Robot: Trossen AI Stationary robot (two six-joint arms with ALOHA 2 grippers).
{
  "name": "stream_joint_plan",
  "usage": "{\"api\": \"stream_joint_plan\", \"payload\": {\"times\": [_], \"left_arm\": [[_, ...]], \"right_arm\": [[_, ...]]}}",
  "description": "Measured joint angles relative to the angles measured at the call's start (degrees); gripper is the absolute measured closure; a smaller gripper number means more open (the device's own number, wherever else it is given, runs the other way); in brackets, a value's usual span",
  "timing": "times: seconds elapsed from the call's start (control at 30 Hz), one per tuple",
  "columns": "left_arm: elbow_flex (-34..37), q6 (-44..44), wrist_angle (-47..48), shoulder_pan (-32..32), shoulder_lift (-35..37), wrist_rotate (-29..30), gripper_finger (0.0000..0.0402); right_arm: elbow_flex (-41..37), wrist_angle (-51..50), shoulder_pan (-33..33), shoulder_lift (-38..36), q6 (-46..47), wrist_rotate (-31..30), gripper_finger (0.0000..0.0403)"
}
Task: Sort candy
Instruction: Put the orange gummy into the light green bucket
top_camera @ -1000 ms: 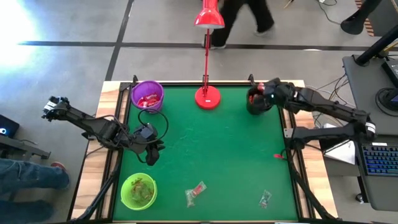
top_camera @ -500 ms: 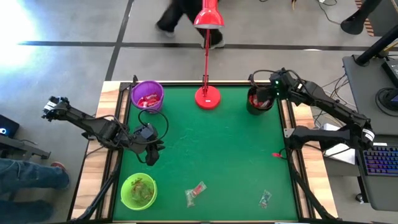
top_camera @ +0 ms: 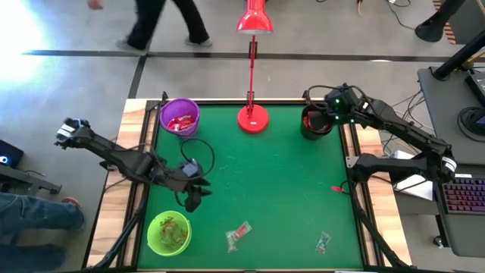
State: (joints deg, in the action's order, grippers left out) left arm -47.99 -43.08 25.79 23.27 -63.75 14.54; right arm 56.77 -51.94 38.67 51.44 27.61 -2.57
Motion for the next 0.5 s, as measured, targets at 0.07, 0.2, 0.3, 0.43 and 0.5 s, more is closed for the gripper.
{"api": "stream_joint_plan", "payload": {"times": [0.07,0.2,0.3,0.43,0.5], "left_arm": [[0.0,0.04,-1.82,0.0,-2.72,-0.1,0.0227],[0.0,-2.1,-7.56,0.0,-8.53,-0.13,0.0211],[0.0,-3.06,-11.97,0.13,-12.86,-0.19,0.021],[0.0,-6.13,-15.72,0.2,-16.92,-1.51,0.021],[-0.04,-7.46,-17.01,0.46,-18.97,-4.31,0.021]], "right_arm": [[0.0,0.0,-0.48,0.0,1.59,0.05,0.0235],[0.0,-0.41,-1.81,0.0,2.4,0.63,0.0234],[0.0,-0.48,-2.35,0.0,2.39,1.32,0.0236],[0.0,-0.48,-2.44,0.0,2.41,1.54,0.0234],[0.0,-0.5,-2.44,0.0,2.41,1.54,0.0232]]}}
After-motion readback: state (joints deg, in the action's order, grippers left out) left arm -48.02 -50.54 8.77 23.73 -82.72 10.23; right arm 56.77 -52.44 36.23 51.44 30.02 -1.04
